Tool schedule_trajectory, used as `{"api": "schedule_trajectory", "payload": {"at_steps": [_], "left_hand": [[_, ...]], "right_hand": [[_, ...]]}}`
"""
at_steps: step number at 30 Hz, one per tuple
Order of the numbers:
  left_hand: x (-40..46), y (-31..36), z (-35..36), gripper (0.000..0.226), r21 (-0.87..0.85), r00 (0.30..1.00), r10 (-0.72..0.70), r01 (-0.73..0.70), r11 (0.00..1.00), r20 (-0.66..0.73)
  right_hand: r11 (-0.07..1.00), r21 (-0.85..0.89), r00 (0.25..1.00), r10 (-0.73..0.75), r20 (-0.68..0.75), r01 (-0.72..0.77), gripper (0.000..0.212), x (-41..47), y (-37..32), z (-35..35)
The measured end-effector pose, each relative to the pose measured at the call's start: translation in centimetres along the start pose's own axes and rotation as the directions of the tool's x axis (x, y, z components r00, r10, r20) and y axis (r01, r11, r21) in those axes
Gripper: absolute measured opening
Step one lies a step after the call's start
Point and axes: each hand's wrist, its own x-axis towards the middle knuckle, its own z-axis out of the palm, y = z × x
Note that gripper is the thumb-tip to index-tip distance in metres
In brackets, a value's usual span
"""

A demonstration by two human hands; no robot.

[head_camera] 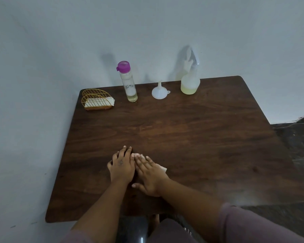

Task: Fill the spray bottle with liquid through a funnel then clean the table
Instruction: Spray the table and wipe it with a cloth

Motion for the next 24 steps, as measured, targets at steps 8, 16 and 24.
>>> {"api": "schedule_trajectory", "payload": {"at_steps": [8,16,24], "left_hand": [[-0.6,0.2,0.5,0.051,0.036,1.0,0.016,-0.016,0.999,0.01],[0.0,0.5,-0.3,0.051,-0.182,0.991,-0.02,-0.005,0.983,-0.134],[1.3,-1.0,-1.2,0.06,-0.28,0.993,0.094,-0.112,0.953,-0.078]], "right_hand": [[0.788,0.139,0.785,0.613,-0.09,-0.599,0.087,-1.0,11.7,-2.9],[0.891,0.158,0.893,0.443,-0.086,-0.426,0.095,-1.9,3.4,-0.7],[0.998,-0.065,1.0,-0.026,0.015,0.027,0.074,6.4,2.0,-3.2]]}}
